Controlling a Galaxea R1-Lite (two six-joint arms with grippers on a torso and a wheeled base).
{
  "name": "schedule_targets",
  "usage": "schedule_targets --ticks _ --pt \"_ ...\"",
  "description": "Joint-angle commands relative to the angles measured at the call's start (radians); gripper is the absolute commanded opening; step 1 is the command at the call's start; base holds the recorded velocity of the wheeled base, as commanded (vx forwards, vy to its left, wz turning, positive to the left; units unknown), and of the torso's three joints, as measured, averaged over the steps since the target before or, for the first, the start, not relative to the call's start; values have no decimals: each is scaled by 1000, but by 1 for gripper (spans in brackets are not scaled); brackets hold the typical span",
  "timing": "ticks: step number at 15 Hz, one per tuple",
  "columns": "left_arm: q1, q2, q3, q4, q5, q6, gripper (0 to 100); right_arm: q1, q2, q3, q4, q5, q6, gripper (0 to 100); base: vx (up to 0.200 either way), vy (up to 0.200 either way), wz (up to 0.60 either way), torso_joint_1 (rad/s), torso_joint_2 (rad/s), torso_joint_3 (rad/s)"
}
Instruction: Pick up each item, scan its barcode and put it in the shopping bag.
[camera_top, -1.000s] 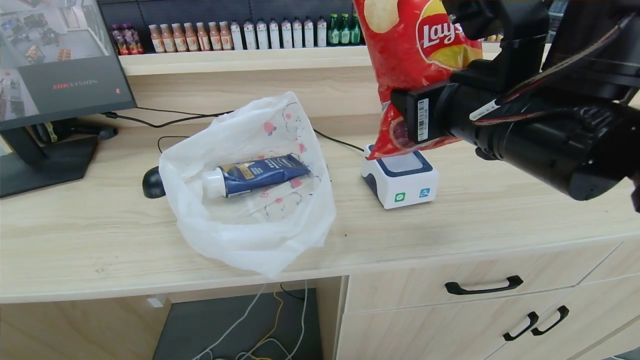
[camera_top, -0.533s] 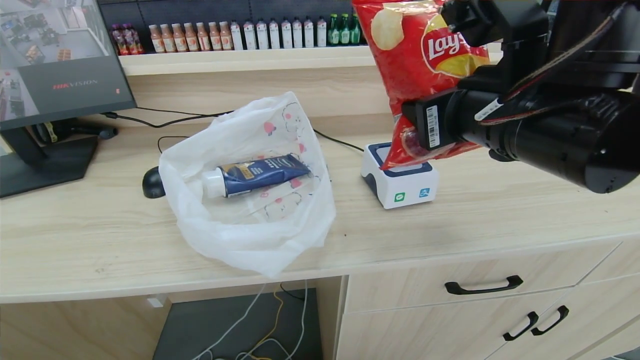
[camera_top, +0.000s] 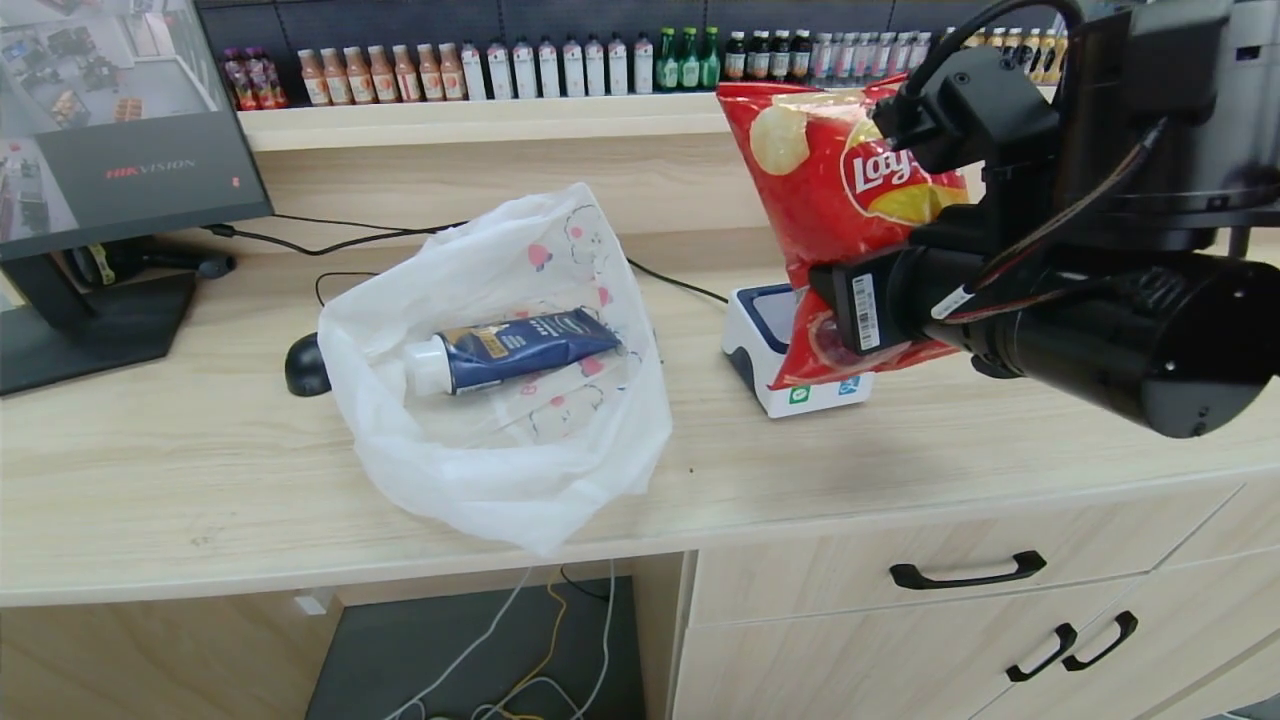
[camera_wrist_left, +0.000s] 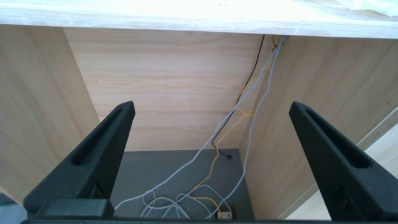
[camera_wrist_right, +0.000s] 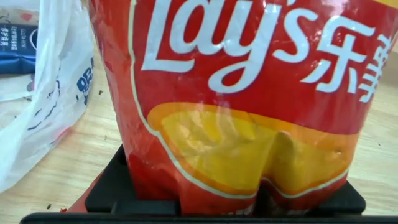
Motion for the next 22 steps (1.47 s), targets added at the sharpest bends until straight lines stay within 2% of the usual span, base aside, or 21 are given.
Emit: schedule_targets --ticks 1,13,22 --pt "-1 0 0 0 0 0 100 -14 0 19 -1 4 7 0 0 0 0 0 0 0" --pt "1 0 0 0 0 0 100 -91 41 20 -5 49 24 0 0 0 0 0 0 0" --pt "1 0 0 0 0 0 100 -97 67 5 -19 49 41 0 0 0 0 0 0 0"
